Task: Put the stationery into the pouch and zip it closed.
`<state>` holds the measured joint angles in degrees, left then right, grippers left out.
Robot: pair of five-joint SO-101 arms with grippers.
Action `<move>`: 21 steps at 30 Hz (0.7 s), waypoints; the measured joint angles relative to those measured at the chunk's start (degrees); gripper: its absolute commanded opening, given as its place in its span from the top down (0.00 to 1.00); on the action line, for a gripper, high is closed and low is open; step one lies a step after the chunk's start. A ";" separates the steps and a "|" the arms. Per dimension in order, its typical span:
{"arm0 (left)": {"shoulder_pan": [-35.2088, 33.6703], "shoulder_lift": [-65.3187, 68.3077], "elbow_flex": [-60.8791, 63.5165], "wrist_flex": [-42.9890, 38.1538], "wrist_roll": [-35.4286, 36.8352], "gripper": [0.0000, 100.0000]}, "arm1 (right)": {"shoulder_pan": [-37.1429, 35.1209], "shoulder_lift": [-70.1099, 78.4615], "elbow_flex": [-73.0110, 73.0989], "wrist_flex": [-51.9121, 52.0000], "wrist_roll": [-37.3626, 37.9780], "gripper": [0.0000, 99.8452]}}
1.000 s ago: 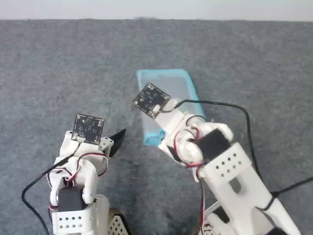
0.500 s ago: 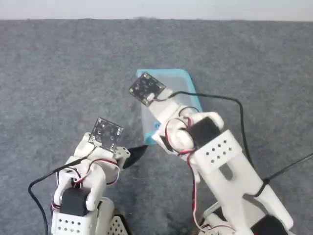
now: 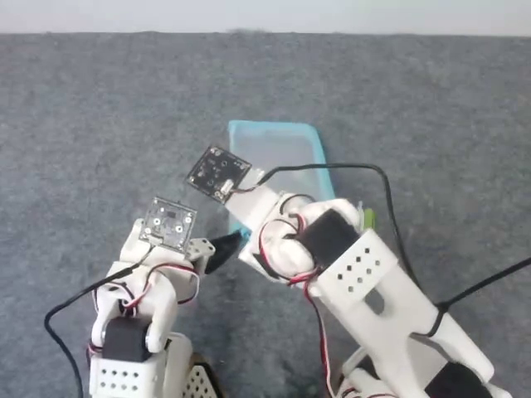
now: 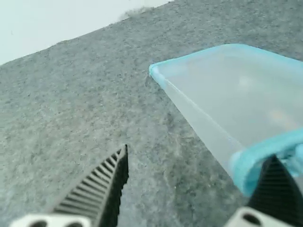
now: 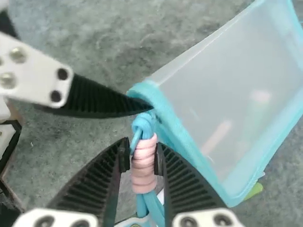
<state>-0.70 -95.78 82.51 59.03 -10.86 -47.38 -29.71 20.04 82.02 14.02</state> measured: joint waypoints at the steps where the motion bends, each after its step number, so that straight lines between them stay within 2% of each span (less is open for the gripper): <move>1: 0.09 0.00 0.70 -0.62 0.00 0.60 | -0.09 -0.18 0.00 0.00 0.00 0.99; 11: 0.35 -0.44 1.49 -2.55 0.44 0.64 | -0.09 -6.42 0.00 3.69 1.49 0.99; 21: 0.26 0.18 2.81 -4.31 2.73 0.64 | -5.10 -6.51 2.46 5.19 4.31 0.99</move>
<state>-0.44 -95.60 85.32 54.73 -8.13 -52.48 -36.22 22.51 87.21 18.33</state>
